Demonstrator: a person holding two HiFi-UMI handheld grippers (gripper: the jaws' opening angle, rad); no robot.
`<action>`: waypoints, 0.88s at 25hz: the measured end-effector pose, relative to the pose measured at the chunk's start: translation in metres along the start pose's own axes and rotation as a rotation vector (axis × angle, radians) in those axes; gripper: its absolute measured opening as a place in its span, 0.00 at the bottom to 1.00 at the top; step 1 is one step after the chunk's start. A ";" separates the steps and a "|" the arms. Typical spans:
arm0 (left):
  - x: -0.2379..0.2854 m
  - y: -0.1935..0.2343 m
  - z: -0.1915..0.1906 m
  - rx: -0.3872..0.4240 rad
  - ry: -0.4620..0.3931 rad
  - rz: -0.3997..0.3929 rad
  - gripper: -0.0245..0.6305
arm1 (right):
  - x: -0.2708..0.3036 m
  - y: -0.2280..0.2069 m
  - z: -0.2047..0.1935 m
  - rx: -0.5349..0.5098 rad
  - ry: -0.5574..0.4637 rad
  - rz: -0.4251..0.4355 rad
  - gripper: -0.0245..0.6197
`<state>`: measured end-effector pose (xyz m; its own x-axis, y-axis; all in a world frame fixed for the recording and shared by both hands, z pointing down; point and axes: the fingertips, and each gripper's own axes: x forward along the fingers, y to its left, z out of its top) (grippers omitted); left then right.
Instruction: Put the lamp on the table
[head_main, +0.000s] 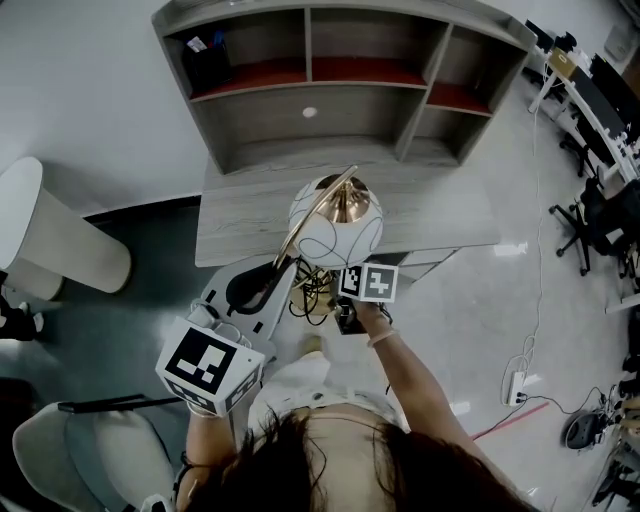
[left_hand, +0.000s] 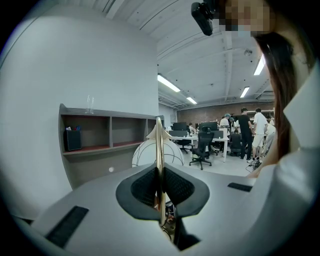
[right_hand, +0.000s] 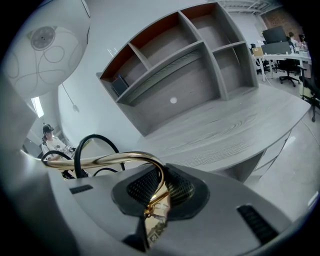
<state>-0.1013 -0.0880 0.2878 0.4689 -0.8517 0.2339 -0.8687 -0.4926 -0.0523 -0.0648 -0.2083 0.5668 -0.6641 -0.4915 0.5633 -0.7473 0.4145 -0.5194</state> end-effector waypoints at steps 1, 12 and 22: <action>0.003 0.008 0.000 -0.002 -0.001 -0.005 0.07 | 0.006 0.000 0.005 0.000 0.000 -0.006 0.12; 0.021 0.052 -0.002 -0.001 -0.010 -0.057 0.07 | 0.039 -0.001 0.028 0.030 -0.013 -0.049 0.12; 0.034 0.068 -0.006 -0.010 -0.013 -0.081 0.07 | 0.055 -0.007 0.041 0.034 -0.016 -0.062 0.12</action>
<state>-0.1450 -0.1495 0.2980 0.5398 -0.8114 0.2241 -0.8293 -0.5583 -0.0236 -0.0952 -0.2695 0.5754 -0.6155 -0.5281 0.5850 -0.7860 0.3568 -0.5049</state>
